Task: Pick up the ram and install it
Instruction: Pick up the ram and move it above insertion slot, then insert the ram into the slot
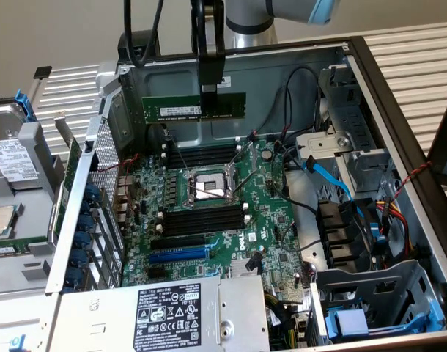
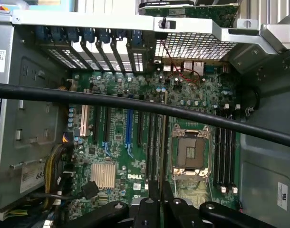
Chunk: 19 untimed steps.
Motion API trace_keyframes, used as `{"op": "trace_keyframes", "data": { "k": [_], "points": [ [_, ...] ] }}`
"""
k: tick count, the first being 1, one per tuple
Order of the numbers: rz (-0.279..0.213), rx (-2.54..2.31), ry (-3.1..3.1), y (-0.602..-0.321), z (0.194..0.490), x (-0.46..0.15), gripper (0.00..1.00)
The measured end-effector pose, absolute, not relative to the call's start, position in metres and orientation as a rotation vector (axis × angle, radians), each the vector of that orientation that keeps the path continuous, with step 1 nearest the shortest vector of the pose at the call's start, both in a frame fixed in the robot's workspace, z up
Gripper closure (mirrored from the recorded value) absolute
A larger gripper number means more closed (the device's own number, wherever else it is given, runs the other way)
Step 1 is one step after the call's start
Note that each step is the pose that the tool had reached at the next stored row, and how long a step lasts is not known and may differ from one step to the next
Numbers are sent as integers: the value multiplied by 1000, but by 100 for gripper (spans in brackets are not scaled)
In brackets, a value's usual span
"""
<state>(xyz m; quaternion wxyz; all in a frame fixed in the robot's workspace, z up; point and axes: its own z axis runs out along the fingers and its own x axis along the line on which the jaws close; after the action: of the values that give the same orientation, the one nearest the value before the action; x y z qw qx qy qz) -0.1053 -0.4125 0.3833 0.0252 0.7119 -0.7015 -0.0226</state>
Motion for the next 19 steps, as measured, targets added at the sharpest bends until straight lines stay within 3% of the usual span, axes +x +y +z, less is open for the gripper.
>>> {"op": "trace_keyframes", "data": {
  "k": [13,19],
  "points": [
    [-68,2203,-2171,-412,382,-106,86],
    [-106,2222,-2187,-412,377,-107,86]
  ]
}}
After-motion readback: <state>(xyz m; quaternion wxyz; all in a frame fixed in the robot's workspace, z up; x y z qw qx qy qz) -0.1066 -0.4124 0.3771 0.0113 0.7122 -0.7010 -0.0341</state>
